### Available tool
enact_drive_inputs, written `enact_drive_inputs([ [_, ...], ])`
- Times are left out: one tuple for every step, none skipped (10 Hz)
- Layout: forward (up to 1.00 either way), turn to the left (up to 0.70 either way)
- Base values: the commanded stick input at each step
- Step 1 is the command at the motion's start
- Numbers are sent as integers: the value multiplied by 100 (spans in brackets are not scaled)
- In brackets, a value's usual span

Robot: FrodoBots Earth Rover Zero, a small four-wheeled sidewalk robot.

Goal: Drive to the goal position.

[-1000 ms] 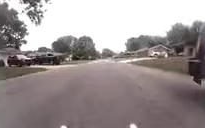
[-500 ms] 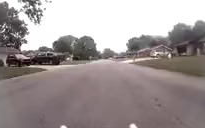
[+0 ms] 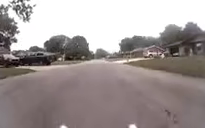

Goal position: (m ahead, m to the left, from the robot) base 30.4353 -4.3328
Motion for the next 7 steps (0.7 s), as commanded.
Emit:
enact_drive_inputs([
  [100,0],
  [100,-4],
  [100,-27],
  [100,-40],
  [100,-40],
  [100,-40],
  [100,-28],
])
